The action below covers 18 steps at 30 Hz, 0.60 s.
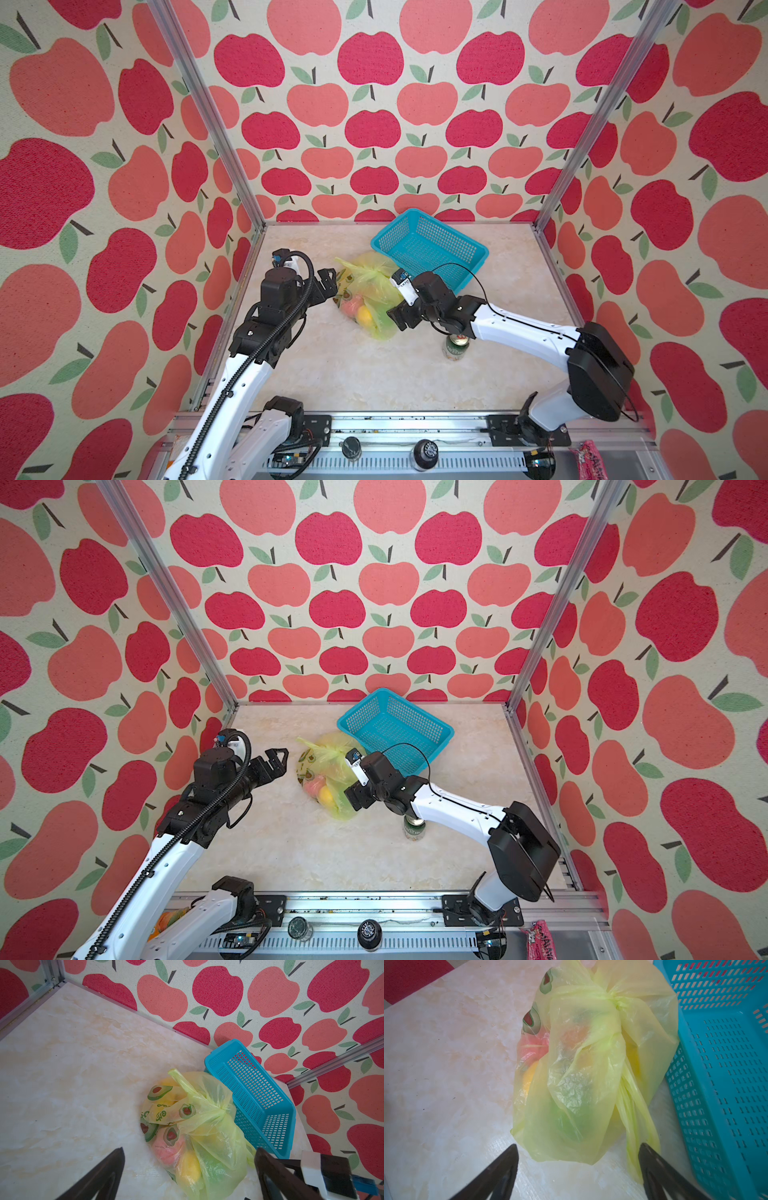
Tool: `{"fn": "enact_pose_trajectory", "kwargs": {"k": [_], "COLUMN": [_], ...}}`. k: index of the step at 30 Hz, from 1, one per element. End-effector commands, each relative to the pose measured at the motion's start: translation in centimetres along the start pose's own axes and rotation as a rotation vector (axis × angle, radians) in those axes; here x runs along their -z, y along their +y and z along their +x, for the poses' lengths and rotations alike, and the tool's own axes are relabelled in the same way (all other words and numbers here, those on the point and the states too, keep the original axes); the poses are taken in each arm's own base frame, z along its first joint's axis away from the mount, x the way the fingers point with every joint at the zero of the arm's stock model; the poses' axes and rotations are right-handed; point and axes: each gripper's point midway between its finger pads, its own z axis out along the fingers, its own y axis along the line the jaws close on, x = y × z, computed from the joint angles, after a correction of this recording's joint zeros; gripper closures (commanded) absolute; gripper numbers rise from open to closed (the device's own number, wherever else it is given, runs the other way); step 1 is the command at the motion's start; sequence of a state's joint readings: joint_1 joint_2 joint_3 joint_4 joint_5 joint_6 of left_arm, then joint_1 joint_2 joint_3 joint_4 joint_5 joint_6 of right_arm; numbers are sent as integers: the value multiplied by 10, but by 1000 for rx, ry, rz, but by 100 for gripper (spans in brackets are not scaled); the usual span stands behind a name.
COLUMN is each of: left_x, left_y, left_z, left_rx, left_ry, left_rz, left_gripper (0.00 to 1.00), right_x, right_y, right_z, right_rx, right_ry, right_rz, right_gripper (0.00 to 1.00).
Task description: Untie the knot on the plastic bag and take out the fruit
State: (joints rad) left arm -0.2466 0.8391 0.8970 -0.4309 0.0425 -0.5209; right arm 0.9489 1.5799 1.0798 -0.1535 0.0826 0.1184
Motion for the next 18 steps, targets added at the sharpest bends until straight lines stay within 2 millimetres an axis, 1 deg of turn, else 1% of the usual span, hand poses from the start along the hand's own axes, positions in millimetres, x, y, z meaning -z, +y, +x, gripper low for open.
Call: {"fn": "enact_pose_trajectory", "kwargs": {"k": [1, 2, 3, 6, 9, 10, 11, 12, 14, 15, 17, 18], "left_x": [8, 7, 6, 0, -6, -7, -9, -10, -15, -19, -27, -39], "left_y": [-19, -26, -30, -29, -30, -27, -24, -20, -17, -19, -22, -23], "left_z": [-19, -26, -32, -46, -56, -60, -64, -68, -74, -75, -75, -68], "left_rx": [-56, -71, -79, -91, -119, -119, -118, -112, -97, -91, -73, -68], "left_ry": [-45, -65, -70, -69, -76, -72, -65, -65, -66, -61, -43, -2], "left_rz": [70, 99, 105, 74, 92, 84, 70, 54, 62, 84, 109, 124], "left_gripper": [1, 1, 1, 1, 1, 1, 1, 1, 1, 1, 1, 1], "right_x": [-4, -12, -21, -40, -49, -51, -52, -52, -53, -53, -51, -49], "right_y": [3, 3, 3, -4, -6, -6, -7, -7, -4, -3, -1, 2], "right_z": [-30, -29, -28, -17, -8, -7, -6, -7, -6, -4, 0, 3], "right_rx": [-44, -53, -56, -61, -42, -36, -29, -20, 0, 9, 19, 27], "right_ry": [-13, 15, 45, 117, 139, 140, 141, 141, 144, 151, 158, 155], "right_rz": [3, 8, 12, 65, 75, 76, 80, 76, 56, 49, 35, 24], "right_gripper": [8, 10, 12, 17, 21, 24, 31, 40, 68, 78, 89, 91]}}
